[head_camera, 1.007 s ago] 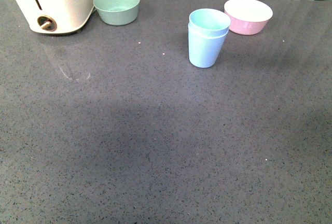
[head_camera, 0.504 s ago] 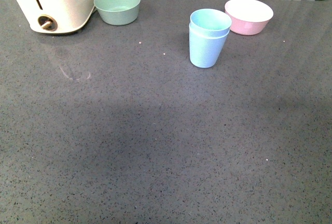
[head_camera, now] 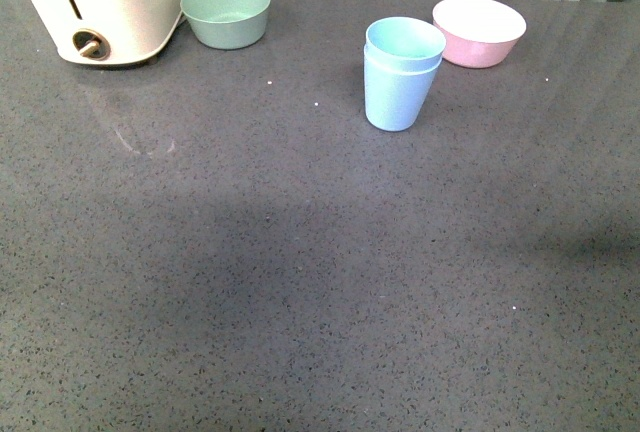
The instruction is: Stack blue cups with both arms
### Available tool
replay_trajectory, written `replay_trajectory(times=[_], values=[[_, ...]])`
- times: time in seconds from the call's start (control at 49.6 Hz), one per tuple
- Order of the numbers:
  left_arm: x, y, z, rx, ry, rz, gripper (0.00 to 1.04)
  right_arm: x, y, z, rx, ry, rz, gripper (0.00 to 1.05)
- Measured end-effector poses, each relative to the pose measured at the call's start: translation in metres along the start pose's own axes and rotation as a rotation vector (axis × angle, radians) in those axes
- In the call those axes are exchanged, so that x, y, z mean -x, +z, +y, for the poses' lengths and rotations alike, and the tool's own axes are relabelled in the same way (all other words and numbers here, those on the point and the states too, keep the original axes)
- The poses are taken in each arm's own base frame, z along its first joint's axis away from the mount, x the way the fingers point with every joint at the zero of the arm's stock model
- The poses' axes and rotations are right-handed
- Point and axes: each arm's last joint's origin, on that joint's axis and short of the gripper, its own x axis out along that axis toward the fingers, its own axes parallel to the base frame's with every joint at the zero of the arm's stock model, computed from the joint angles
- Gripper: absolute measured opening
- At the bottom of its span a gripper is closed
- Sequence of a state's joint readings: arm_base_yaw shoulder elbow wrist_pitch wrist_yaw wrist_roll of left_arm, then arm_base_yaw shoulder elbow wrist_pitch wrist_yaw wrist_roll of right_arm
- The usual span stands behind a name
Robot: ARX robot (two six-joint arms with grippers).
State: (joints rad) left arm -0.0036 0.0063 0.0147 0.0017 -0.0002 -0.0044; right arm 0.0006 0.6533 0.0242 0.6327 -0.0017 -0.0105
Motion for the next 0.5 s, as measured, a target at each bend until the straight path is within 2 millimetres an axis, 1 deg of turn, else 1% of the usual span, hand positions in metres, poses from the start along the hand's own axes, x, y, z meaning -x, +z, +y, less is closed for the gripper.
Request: replay_trajectory(times=[0.504], values=[[0.000, 0.000, 0.000, 0.000, 0.000, 0.000, 0.96, 0.019, 0.006, 0.000, 0.000, -0.001, -0.018, 0.02]])
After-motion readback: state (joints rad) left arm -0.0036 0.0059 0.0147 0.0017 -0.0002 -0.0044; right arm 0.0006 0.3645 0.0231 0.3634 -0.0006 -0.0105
